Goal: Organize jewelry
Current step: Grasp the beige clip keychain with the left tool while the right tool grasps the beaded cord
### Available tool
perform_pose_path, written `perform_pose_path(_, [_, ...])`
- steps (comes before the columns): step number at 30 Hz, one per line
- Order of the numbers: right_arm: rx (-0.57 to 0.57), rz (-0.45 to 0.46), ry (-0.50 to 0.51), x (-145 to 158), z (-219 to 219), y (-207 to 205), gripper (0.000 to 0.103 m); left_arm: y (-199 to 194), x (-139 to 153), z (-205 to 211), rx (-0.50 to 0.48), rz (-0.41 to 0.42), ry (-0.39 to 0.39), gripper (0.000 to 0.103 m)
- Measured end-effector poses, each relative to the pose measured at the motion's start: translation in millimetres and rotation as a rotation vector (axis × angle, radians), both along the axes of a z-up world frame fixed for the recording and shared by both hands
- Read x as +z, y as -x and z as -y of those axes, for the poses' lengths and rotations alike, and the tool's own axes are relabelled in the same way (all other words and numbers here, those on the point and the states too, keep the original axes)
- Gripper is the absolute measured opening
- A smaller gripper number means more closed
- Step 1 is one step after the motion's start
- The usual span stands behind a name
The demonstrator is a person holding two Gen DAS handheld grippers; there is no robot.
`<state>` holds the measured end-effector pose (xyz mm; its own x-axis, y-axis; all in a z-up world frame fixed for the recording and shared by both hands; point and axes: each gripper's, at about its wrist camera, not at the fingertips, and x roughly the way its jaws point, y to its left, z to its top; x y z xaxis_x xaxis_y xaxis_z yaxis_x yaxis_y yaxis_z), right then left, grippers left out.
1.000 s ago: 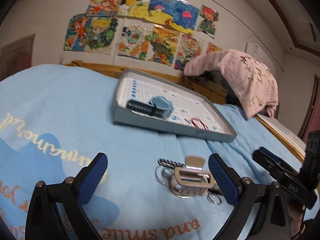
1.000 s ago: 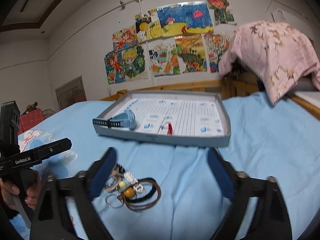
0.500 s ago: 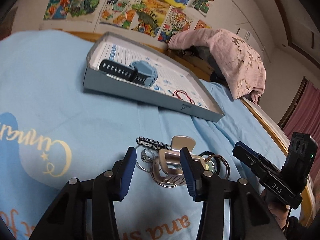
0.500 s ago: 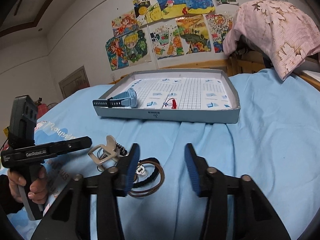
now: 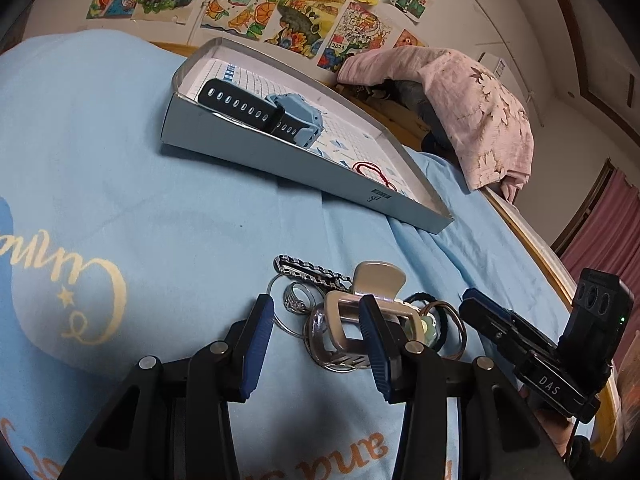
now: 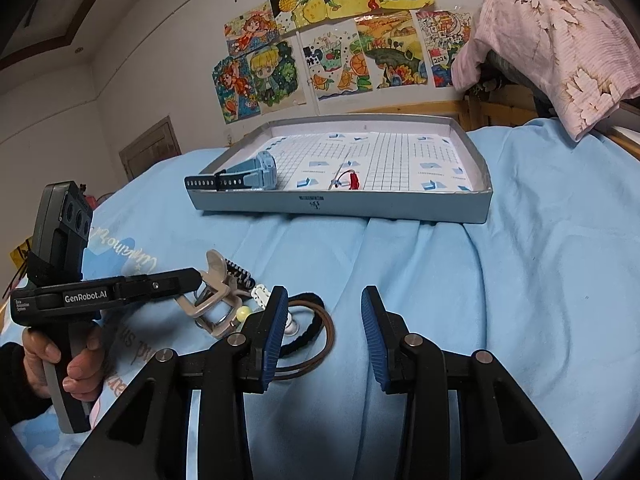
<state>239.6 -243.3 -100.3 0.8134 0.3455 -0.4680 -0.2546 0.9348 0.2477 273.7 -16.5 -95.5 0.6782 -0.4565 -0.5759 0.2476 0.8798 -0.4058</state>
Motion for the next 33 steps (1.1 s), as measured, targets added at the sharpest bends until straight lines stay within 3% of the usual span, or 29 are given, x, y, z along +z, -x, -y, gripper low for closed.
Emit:
perform_pose_path(7, [-0.001, -0.010, -0.004, -3, 1, 1, 0.034, 11, 3, 10, -0.019, 0.064, -0.057, 0.035])
perform_pose_path(10, [-0.004, -0.016, -0.013, -5, 2, 0, 0.034, 14, 3, 13, -0.026, 0.082, -0.073, 0.028])
perform_pose_path(18, [0.016, -0.035, -0.014, -8, -1, -2, 0.034, 19, 1, 13, -0.055, 0.088, -0.065, 0.013])
perform_pose_path(23, [0.028, -0.058, -0.015, -11, -2, -3, 0.034, 21, -1, 9, -0.064, 0.092, -0.035, 0.011])
perform_pose_path(26, [0.030, -0.065, -0.013, -12, -3, -4, 0.022, 23, -2, 10, -0.066, 0.099, -0.036, 0.010])
perform_pose_path(28, [0.031, -0.070, -0.010, -13, -4, -4, 0.021, 23, -2, 10, -0.076, 0.098, -0.035, 0.010])
perform_pose_path(30, [0.032, -0.073, -0.010, -14, -4, -5, 0.011, 24, -2, 11, -0.080, 0.095, -0.038, 0.010])
perform_pose_path(33, [0.025, -0.080, -0.024, -15, -2, -5, 0.007, 20, -4, 11, -0.096, 0.074, -0.027, 0.011])
